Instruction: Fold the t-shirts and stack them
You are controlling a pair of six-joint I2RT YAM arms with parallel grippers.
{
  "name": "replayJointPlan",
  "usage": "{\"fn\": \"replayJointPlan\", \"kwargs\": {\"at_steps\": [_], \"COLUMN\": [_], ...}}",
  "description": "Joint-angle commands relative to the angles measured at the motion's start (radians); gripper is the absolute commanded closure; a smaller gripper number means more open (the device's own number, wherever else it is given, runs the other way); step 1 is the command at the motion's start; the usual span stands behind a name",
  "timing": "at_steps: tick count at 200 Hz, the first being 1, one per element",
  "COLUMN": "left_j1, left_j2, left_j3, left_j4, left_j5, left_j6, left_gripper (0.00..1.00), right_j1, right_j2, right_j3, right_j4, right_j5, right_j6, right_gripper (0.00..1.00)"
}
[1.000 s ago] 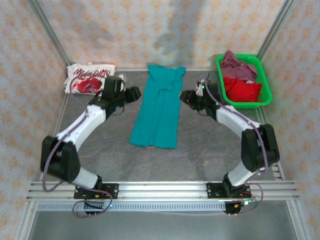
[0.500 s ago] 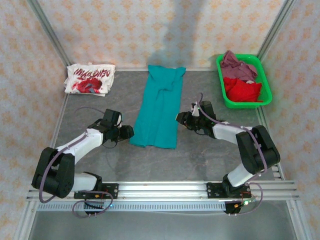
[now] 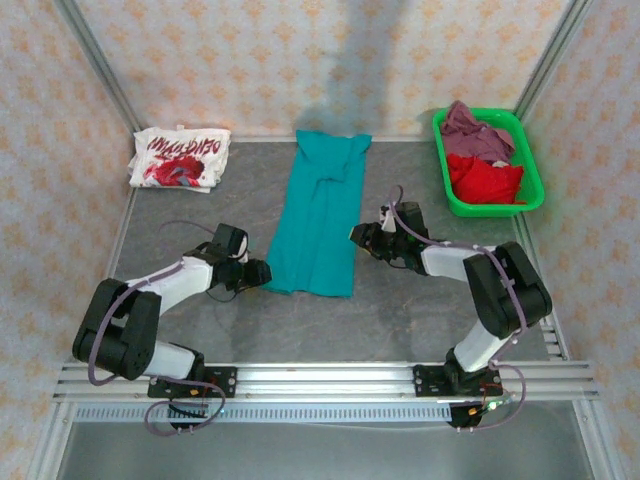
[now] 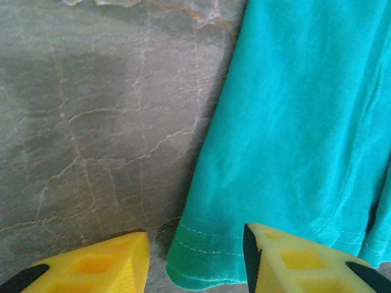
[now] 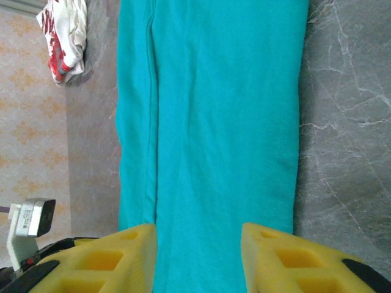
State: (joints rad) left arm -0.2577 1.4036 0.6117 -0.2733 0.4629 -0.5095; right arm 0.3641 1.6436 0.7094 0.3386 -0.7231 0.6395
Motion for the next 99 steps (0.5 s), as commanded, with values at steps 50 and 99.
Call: {"fn": "replayJointPlan", "kwargs": {"at_steps": [50,99], "left_j1": [-0.069,-0.12], "left_j2": [0.063,0.076], "left_j3": [0.052,0.071], "left_j4": [0.074,0.09], "left_j5": [0.019,0.01], "left_j6": [-0.007,-0.019], "left_gripper": [0.6,0.7], "right_j1": [0.001,0.0], "right_j2": [0.048,0.036], "right_j3": [0.006,-0.015], "right_j4": [0.098,0.093], "right_j5": [-0.024,-0.029], "right_j6": [0.02,0.025], "right_gripper": [0.6,0.6]}}
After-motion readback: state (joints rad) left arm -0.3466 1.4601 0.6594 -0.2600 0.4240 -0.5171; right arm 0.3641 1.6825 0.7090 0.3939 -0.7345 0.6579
